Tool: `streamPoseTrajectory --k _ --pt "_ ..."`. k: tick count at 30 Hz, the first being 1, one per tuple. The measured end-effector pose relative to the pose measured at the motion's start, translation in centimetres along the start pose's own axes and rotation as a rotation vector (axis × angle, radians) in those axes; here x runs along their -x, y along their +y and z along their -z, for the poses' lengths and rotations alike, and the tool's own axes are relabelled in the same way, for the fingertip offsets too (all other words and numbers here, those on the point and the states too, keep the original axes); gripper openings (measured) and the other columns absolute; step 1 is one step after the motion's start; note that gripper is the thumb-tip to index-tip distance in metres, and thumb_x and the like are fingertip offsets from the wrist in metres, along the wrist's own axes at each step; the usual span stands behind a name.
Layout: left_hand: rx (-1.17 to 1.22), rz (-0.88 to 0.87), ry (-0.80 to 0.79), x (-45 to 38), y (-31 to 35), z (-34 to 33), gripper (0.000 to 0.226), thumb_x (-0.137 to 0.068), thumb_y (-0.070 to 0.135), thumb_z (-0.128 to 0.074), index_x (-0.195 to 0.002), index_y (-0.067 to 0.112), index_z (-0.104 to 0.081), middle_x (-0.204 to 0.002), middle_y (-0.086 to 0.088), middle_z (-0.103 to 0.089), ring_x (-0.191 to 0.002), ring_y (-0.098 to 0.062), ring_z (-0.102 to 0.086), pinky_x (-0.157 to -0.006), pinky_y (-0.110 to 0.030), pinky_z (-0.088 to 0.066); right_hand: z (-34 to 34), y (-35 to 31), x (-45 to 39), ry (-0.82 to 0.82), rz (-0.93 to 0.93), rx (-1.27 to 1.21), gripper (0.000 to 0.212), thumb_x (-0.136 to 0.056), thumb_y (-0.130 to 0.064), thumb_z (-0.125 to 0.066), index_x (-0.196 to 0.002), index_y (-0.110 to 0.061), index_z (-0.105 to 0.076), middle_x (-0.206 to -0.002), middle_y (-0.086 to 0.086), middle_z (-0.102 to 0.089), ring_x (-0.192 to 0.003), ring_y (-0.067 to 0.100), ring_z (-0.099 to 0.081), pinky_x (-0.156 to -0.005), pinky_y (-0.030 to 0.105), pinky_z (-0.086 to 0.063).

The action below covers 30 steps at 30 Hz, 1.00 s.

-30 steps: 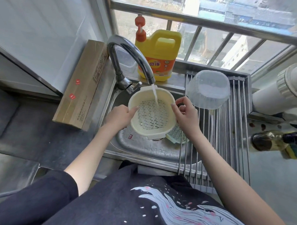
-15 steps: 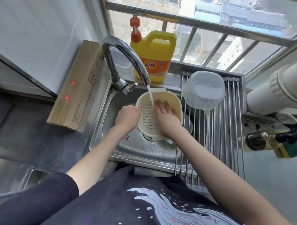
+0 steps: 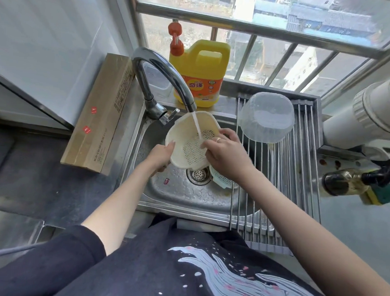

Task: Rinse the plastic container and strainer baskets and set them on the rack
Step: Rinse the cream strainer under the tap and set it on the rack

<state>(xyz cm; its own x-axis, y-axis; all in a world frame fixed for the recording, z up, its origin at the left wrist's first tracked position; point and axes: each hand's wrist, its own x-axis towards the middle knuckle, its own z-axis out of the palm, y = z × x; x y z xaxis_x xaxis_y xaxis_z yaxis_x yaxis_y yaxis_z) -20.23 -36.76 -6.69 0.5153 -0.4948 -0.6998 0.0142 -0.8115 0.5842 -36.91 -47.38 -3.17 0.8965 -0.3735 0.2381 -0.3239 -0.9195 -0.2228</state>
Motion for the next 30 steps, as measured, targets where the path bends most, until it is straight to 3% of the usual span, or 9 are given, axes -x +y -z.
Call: streamPoseTrajectory --k 6,11,15,17,19,23,26,28,30 --pt "-0.088 0.04 -0.138 1.0 0.8 -0.1 0.036 -0.098 0.036 -0.036 -0.081 0.008 -0.052 -0.051 -0.001 -0.04 -0.041 -0.012 -0.031 -0.043 -0.019 -0.024 0.4 1.2 2.1 -0.07 -0.343 -0.375 0.02 -0.089 -0.009 -0.052 -0.093 -0.015 -0.071 -0.082 0.0 -0.072 -0.075 0.017 -0.061 -0.103 0.044 -0.038" --pt "-0.62 -0.352 0.387 2.1 1.3 -0.3 0.047 -0.097 0.04 -0.039 -0.073 0.008 -0.063 -0.069 -0.009 -0.057 -0.069 -0.031 -0.058 -0.057 -0.029 -0.034 0.0 -0.1 1.1 -0.205 -0.979 -0.957 0.028 -0.096 -0.033 -0.046 -0.098 -0.014 -0.067 -0.083 0.006 -0.073 -0.078 0.019 -0.071 -0.096 0.044 -0.049" --pt "-0.94 -0.844 0.679 3.0 -0.2 -0.5 0.042 -0.085 0.042 -0.059 -0.054 0.014 -0.062 -0.047 -0.004 -0.059 -0.041 -0.023 -0.059 -0.043 -0.019 -0.033 -1.4 -0.1 -2.6 -0.217 -1.453 -1.942 0.067 -0.094 -0.063 -0.028 -0.117 -0.005 -0.051 -0.122 0.016 -0.062 -0.103 0.031 -0.065 -0.103 0.054 -0.038" --pt "-1.026 -0.987 0.744 3.1 -0.9 -0.7 0.044 -0.08 0.046 -0.059 -0.047 0.017 -0.058 -0.039 0.002 -0.053 -0.03 -0.016 -0.051 -0.038 -0.013 -0.03 -2.0 -0.1 -4.3 -0.091 -1.57 -2.083 0.059 -0.099 -0.054 -0.025 -0.124 -0.006 -0.049 -0.126 0.015 -0.06 -0.111 0.031 -0.061 -0.093 0.059 -0.044" --pt "-0.99 -1.012 0.737 2.9 -1.8 -0.7 0.053 -0.084 0.053 -0.047 -0.045 0.017 -0.054 -0.038 0.003 -0.051 -0.028 -0.016 -0.047 -0.038 -0.013 -0.027 -2.8 -0.4 -5.6 0.01 -1.687 -2.053 0.042 -0.105 -0.03 -0.024 -0.125 -0.003 -0.05 -0.103 0.015 -0.067 -0.089 0.029 -0.067 -0.069 0.051 -0.056" --pt "-0.472 -0.731 0.663 3.6 -4.2 0.6 0.069 -0.085 0.07 -0.024 -0.046 0.017 -0.043 -0.039 0.005 -0.039 -0.035 -0.015 -0.037 -0.042 -0.016 -0.023 -4.3 -0.6 -5.8 0.091 -1.729 -1.977 0.032 -0.105 -0.017 -0.031 -0.099 0.004 -0.053 -0.068 0.017 -0.066 -0.045 0.029 -0.066 -0.042 0.045 -0.052" --pt "-0.048 -0.198 0.629 3.2 -4.9 2.0 0.069 -0.092 0.058 -0.022 -0.061 0.005 -0.055 -0.058 -0.006 -0.055 -0.054 -0.02 -0.048 -0.051 -0.025 -0.031 -4.9 0.2 -5.1 0.105 -1.713 -1.979 0.029 -0.104 -0.025 -0.038 -0.11 -0.003 -0.056 -0.091 0.012 -0.07 -0.082 0.027 -0.071 -0.079 0.043 -0.055" --pt "0.306 0.092 0.34 1.9 -4.5 2.9 0.064 -0.096 0.055 -0.025 -0.086 0.002 -0.06 -0.086 -0.014 -0.065 -0.072 -0.025 -0.06 -0.063 -0.032 -0.046 -5.3 0.6 -4.6 0.081 -1.75 -2.015 0.027 -0.102 -0.023 -0.042 -0.115 -0.005 -0.058 -0.099 0.01 -0.072 -0.093 0.024 -0.07 -0.085 0.043 -0.054" --pt "0.756 0.239 -0.021 1.0 -3.7 3.4 0.058 -0.099 0.051 -0.028 -0.109 0.0 -0.053 -0.102 -0.018 -0.064 -0.089 -0.029 -0.063 -0.075 -0.038 -0.053 -5.7 0.7 -4.0 0.064 -1.777 -2.011 0.027 -0.103 -0.023 -0.04 -0.104 -0.003 -0.058 -0.078 0.015 -0.07 -0.067 0.033 -0.071 -0.064 0.051 -0.053"
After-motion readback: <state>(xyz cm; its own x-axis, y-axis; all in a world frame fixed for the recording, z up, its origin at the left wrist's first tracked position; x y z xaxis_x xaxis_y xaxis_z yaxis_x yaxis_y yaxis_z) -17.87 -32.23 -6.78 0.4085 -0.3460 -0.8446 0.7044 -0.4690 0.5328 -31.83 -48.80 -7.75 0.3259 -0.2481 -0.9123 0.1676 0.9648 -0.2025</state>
